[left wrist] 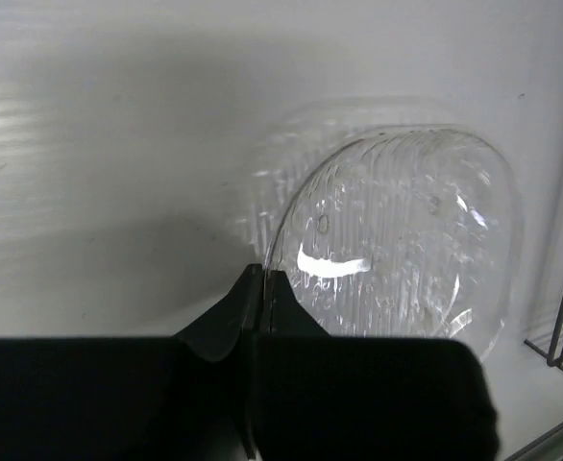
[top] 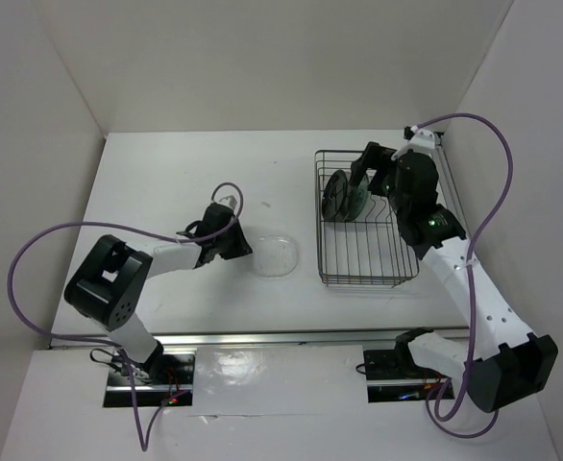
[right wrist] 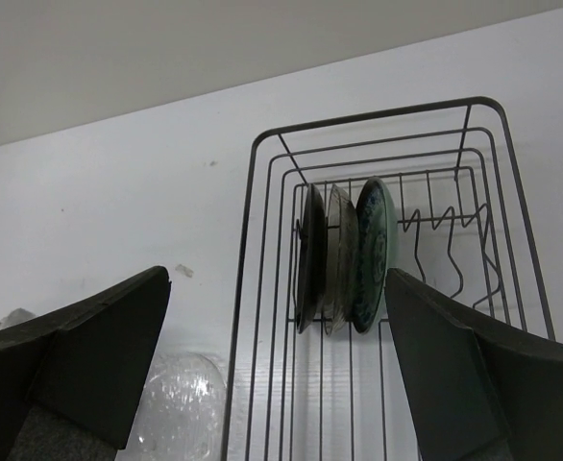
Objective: Load the plates into the dish rack
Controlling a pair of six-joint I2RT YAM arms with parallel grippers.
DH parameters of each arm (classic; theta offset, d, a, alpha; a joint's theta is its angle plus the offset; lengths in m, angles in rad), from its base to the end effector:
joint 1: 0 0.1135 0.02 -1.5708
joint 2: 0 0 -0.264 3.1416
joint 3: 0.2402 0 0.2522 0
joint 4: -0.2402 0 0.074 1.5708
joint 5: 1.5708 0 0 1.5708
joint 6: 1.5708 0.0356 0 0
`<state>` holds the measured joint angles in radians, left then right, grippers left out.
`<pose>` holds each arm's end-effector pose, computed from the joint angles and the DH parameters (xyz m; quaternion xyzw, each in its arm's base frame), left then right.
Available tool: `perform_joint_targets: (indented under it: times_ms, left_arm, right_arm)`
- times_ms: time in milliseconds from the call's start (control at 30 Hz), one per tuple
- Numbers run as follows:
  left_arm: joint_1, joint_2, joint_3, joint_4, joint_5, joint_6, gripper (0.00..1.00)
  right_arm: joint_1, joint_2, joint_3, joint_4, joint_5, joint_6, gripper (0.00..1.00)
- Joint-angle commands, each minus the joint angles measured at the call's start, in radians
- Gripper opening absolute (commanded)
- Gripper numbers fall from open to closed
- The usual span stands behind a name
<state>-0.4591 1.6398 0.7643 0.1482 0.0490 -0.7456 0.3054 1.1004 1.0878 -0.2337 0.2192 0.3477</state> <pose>0.2888 -0.1447 0.1544 -0.1203 0.9042 -0.2503 0.3245 0.2422 0.0682 0.3792 0.0838 0.7823 0.1144 0.6066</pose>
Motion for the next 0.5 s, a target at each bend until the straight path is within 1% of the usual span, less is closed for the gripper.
perform_joint_targets:
  times_ms: [0,100,167,200,233,267,300,333,367,433,467]
  left_arm:
    - [-0.018,0.044,0.041,-0.028,-0.018,0.005,0.0]
    - [-0.029,0.045,0.082,-0.1,-0.056,0.005,0.0]
    - [-0.029,0.011,0.104,-0.145,-0.089,0.005,0.0]
    - [-0.029,-0.018,0.104,-0.194,-0.148,-0.007,0.0]
    - [-0.029,-0.102,0.104,-0.222,-0.181,-0.021,0.0]
    - [-0.029,-0.157,0.09,-0.243,-0.242,-0.032,0.0]
    - [-0.029,-0.22,0.072,-0.234,-0.256,-0.032,0.0]
    - [-0.029,-0.356,0.022,-0.204,-0.256,-0.032,0.0]
    - [-0.029,-0.42,-0.003,-0.164,-0.238,0.013,0.0]
    - [-0.017,-0.509,-0.022,-0.067,-0.145,0.046,0.0]
    - [-0.001,-0.526,-0.011,-0.067,-0.103,0.073,0.0]
  right_arm:
    - [0.009,-0.022,0.006,0.01,-0.027,0.004,1.0]
    - [0.009,-0.022,-0.014,0.019,-0.066,-0.006,1.0]
    - [0.009,-0.022,-0.04,0.054,-0.165,-0.028,1.0]
    - [0.009,-0.022,-0.054,0.075,-0.223,-0.044,1.0]
    - [0.009,-0.022,-0.066,0.114,-0.344,-0.055,1.0]
    - [0.009,-0.022,-0.084,0.131,-0.413,-0.074,1.0]
    - [0.009,-0.011,-0.094,0.148,-0.548,-0.084,1.0]
    - [0.018,0.002,-0.103,0.183,-0.601,-0.084,1.0]
    - [0.027,0.003,-0.126,0.204,-0.644,-0.084,1.0]
    - [0.067,0.018,-0.147,0.258,-0.695,-0.084,0.98]
    - [0.087,0.03,-0.157,0.27,-0.695,-0.084,0.98]
